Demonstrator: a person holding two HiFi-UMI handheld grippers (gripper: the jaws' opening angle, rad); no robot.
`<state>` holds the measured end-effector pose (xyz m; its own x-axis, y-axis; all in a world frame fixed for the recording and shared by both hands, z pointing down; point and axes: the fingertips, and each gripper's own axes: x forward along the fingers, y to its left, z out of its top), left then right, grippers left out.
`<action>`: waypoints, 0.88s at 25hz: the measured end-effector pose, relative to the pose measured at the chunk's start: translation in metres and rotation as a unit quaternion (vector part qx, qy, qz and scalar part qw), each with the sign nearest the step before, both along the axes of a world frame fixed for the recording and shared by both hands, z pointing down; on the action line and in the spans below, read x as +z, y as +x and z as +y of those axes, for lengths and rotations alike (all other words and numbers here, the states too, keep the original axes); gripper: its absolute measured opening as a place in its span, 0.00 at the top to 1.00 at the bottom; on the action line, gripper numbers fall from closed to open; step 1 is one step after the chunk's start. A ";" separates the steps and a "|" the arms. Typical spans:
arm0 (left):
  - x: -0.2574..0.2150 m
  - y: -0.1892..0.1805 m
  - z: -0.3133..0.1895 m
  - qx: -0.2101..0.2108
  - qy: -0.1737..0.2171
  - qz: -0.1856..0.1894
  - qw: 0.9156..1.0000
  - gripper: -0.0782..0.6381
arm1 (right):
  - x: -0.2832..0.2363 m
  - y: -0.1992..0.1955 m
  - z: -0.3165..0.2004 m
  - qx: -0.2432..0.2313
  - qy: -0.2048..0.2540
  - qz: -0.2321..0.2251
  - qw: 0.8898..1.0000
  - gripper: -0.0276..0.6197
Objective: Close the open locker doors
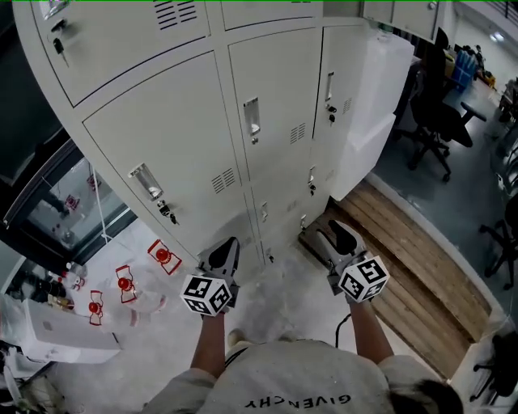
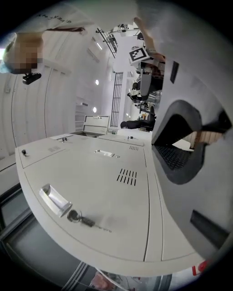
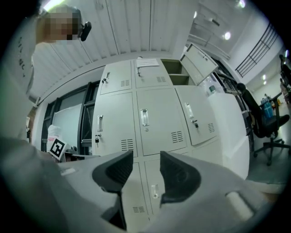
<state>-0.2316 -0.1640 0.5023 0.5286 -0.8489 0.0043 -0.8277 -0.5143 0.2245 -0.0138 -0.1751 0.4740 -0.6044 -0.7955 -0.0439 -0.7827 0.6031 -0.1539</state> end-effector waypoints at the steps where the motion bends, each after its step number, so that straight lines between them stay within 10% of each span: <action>1: -0.002 0.011 -0.001 0.004 0.002 0.001 1.000 0.90 | -0.003 0.011 0.001 0.005 0.003 0.000 1.000 0.69; 22: 0.007 0.137 -0.071 0.057 -0.003 -0.015 0.998 0.90 | -0.009 0.166 -0.033 0.083 0.016 -0.039 0.996 0.69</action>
<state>-0.0949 -0.2354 0.5090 0.6219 -0.7826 0.0270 -0.7698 -0.6046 0.2045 0.1522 -0.2085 0.4647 -0.4588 -0.8815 -0.1118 -0.8582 0.4722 -0.2014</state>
